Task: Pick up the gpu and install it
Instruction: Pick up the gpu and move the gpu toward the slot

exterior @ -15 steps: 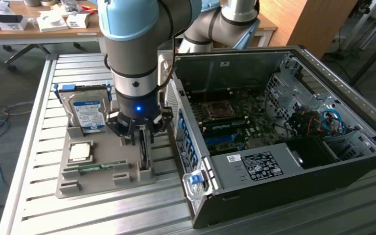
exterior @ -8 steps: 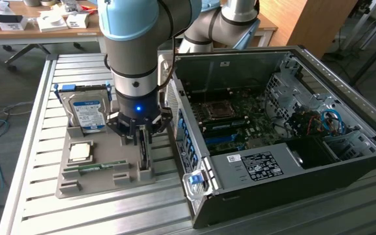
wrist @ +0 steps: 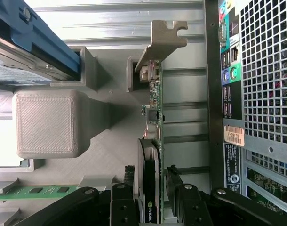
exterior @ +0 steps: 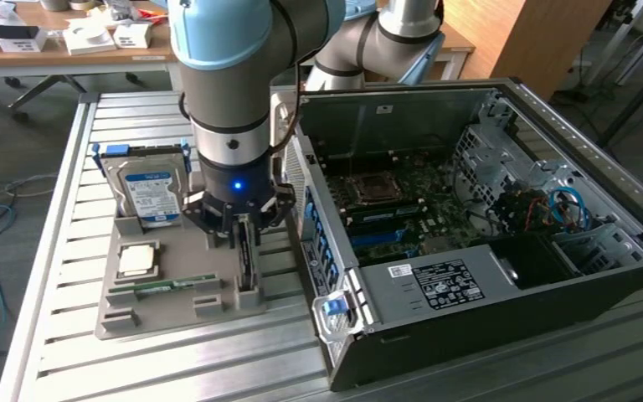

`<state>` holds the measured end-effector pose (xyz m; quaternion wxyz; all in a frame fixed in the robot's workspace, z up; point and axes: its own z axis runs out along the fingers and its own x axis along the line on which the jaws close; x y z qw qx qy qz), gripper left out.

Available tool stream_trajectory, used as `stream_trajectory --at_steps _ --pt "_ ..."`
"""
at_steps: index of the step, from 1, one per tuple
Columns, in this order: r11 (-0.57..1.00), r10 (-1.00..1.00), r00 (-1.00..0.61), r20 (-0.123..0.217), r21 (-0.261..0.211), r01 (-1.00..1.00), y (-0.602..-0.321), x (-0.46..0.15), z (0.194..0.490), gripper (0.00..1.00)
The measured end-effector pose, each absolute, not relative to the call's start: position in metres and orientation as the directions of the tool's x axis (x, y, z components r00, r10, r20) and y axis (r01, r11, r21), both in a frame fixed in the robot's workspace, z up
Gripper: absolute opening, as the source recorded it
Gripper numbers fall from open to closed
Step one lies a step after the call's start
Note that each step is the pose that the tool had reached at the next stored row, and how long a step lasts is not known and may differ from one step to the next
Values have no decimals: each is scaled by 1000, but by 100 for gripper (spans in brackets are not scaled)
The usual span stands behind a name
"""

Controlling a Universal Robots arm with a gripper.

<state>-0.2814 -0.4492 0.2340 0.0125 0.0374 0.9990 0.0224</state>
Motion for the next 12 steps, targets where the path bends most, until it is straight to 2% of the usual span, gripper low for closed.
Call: stream_trajectory --at_steps 12 --pt "996 75 -997 -23 46 74 -449 -283 233 40"
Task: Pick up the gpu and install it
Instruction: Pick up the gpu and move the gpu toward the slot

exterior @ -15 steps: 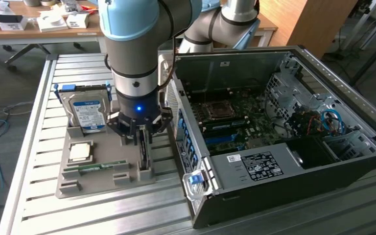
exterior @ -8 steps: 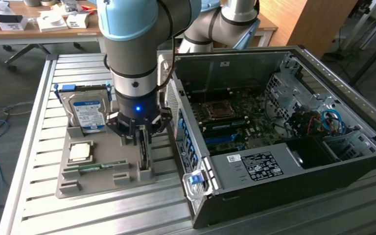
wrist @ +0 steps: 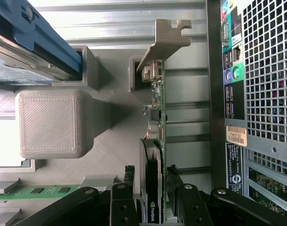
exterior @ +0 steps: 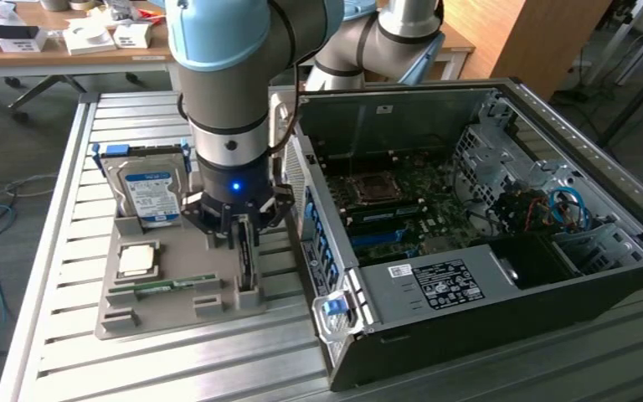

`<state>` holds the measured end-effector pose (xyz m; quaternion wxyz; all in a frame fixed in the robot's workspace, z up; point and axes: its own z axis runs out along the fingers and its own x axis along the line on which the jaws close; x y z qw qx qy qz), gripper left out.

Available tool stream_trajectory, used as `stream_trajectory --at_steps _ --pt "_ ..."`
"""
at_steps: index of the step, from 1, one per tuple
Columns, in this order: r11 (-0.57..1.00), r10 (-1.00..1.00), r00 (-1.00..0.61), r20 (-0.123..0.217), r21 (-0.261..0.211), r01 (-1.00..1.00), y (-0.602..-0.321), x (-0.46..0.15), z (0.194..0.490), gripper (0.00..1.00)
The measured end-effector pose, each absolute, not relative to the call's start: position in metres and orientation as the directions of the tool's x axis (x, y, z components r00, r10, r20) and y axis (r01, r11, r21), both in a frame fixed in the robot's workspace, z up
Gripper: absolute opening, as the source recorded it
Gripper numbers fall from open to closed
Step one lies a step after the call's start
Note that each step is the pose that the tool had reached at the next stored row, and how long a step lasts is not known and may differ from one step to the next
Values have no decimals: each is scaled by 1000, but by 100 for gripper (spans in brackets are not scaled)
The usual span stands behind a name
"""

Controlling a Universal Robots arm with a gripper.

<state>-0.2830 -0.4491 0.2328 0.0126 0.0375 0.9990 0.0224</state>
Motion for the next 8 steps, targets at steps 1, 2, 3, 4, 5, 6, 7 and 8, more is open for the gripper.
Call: stream_trajectory --at_steps 1,2,3,4,5,6,7,8 --pt "996 75 -997 -24 46 74 -449 -283 233 40" --pt "996 75 -997 -23 46 74 -449 -283 233 40" --pt "996 75 -997 -23 46 74 -449 -283 233 40" --pt "996 75 -997 -23 46 74 -449 -282 233 40" --pt "996 75 -997 -23 46 74 -449 -282 233 40" --pt "996 75 -997 -23 46 74 -449 -282 233 40" --pt "996 75 -997 -23 46 74 -449 -282 233 40" --pt "996 75 -997 -23 46 74 -449 -282 233 40"
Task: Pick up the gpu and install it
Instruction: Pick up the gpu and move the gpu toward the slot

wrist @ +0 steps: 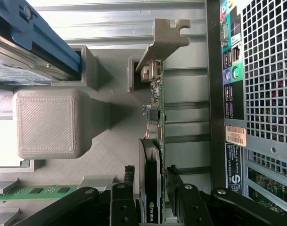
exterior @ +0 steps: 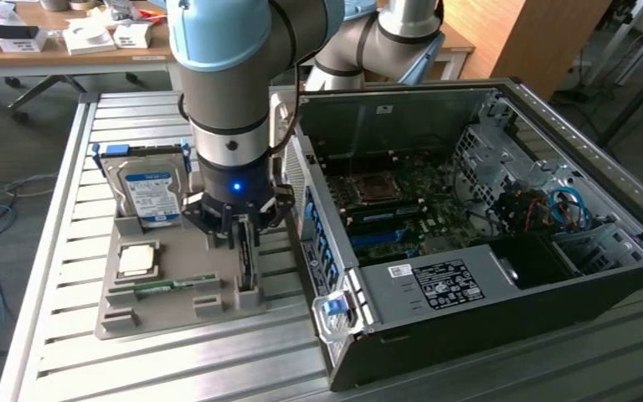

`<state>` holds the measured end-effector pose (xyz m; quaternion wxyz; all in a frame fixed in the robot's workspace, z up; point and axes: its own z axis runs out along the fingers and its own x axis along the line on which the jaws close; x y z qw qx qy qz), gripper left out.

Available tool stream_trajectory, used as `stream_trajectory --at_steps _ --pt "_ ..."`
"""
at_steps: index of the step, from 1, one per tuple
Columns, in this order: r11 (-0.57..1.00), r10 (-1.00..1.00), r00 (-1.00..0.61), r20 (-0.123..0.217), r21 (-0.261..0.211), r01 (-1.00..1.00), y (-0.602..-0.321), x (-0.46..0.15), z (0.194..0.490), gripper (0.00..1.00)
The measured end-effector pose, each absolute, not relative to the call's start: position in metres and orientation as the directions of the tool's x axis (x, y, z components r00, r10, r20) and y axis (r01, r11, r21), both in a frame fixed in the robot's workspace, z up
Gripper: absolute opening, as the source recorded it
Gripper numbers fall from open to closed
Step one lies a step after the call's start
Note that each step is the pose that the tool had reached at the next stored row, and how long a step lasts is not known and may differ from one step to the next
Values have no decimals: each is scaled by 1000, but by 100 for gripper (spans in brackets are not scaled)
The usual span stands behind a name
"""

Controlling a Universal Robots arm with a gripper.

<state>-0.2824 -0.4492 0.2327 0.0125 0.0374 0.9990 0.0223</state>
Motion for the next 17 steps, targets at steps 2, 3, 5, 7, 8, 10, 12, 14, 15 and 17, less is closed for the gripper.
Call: stream_trajectory --at_steps 2,3,5,7,8,10,12,14,15,17 --pt "996 75 -997 -23 46 74 -449 -282 233 40" --pt "996 75 -997 -23 46 74 -449 -282 233 40" --pt "996 75 -997 -23 46 74 -449 -282 233 40" --pt "996 75 -997 -23 46 74 -449 -282 233 40" --pt "996 75 -997 -23 46 74 -449 -282 233 39" --pt "996 75 -997 -23 46 74 -449 -282 233 33" --pt "996 75 -997 -23 46 74 -449 -282 233 26" --pt "996 75 -997 -23 46 74 -449 -282 233 26" --pt "996 75 -997 -23 46 74 -449 -282 233 26" --pt "996 75 -997 -23 46 74 -449 -282 233 26"
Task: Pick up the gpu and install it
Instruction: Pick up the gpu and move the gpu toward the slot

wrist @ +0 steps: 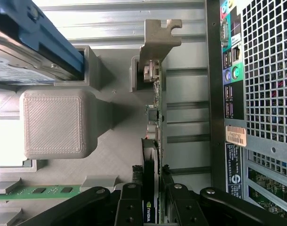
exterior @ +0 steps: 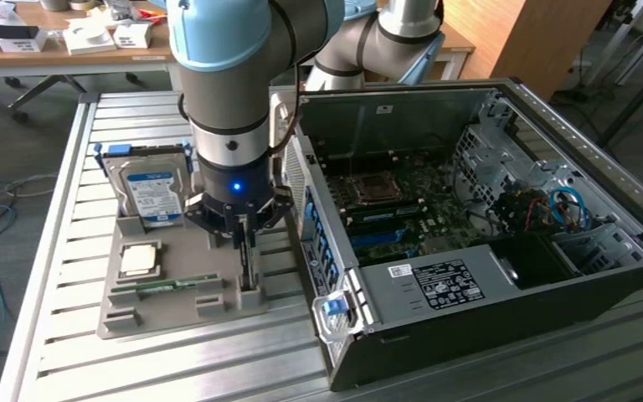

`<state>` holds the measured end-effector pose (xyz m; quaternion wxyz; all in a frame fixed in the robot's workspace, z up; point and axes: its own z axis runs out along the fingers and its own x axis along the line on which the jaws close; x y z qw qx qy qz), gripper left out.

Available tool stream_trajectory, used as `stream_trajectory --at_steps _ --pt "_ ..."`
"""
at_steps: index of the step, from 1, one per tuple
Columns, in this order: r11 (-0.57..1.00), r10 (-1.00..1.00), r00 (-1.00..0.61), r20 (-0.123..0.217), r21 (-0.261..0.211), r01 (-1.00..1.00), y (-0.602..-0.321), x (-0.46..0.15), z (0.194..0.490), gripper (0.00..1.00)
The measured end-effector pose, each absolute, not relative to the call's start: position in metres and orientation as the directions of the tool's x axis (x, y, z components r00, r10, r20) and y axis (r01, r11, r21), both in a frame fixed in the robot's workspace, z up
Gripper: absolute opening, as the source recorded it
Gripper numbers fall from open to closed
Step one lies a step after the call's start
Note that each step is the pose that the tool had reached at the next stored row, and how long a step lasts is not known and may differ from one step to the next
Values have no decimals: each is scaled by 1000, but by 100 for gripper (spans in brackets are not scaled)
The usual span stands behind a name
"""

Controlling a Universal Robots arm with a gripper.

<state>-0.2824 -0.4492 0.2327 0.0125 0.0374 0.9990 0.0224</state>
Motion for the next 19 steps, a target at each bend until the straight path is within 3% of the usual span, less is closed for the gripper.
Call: stream_trajectory --at_steps 19 --pt "997 60 -998 -23 46 59 -449 -282 235 26"
